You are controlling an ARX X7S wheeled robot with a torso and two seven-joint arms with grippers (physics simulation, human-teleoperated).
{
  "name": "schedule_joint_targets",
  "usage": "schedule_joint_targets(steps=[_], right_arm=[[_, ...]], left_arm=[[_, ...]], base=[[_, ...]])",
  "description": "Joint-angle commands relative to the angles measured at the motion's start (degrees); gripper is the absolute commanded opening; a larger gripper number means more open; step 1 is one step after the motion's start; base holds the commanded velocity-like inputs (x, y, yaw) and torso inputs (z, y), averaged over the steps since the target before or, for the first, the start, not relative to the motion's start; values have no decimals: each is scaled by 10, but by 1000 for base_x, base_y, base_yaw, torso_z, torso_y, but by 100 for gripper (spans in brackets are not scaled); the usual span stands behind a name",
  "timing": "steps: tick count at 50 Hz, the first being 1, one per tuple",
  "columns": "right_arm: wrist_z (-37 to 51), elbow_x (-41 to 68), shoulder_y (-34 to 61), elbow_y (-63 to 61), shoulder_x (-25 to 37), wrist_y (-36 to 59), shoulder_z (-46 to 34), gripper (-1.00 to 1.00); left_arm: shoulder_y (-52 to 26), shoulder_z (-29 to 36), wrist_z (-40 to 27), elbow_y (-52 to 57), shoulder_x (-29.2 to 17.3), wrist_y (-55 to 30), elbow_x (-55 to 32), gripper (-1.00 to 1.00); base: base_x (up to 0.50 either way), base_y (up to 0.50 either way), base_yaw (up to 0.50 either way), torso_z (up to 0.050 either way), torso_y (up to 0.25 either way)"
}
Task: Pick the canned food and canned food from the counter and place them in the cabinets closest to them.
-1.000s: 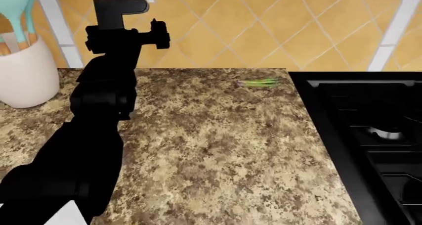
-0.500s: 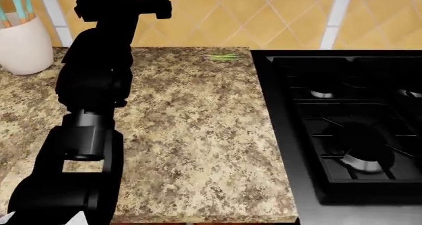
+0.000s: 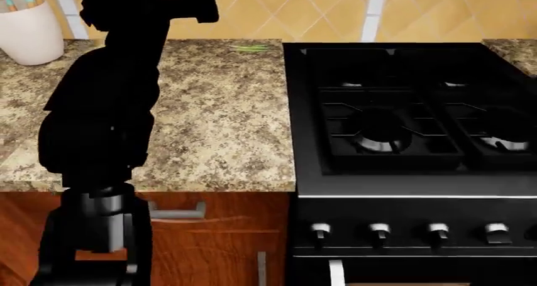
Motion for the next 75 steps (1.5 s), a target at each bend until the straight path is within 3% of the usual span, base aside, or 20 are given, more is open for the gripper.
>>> schedule_joint_targets(steps=[1,12,23,31,39,45,50,75], right_arm=[[-10,-38,-216,-192,71,-85,34,100],[-57,-138,-410,-329,148,-167,68,100],[-155,-346,-646,-381,193,-288,72,100],[-161,-412,-720,-398,208,-328,68,100],[-156,-426,-750,-405,218,-352,75,100],[-156,-439,-743,-417,210,-345,64,100],[-155,-448,-743,-427,211,-348,63,100],[-157,-457,-755,-415,206,-370,64,100]], left_arm=[[141,-49,-42,310,-11,-130,-72,100],[234,-43,-60,565,-50,-218,-109,100],[307,-76,-39,618,-64,-193,-139,100],[333,-65,-28,626,-78,-169,-136,100],[342,-46,-34,624,-86,-150,-118,100],[334,-60,-53,640,-88,-193,-133,100],[343,-51,-60,636,-94,-160,-108,100],[349,-51,-63,656,-107,-159,-133,100]], base=[[-500,-234,0,0,0],[-500,-239,0,0,0],[-352,-141,0,0,0],[-110,-332,0,0,0],[-113,-500,0,0,0],[0,-500,0,0,0],[0,-500,0,0,0],[0,-500,0,0,0]])
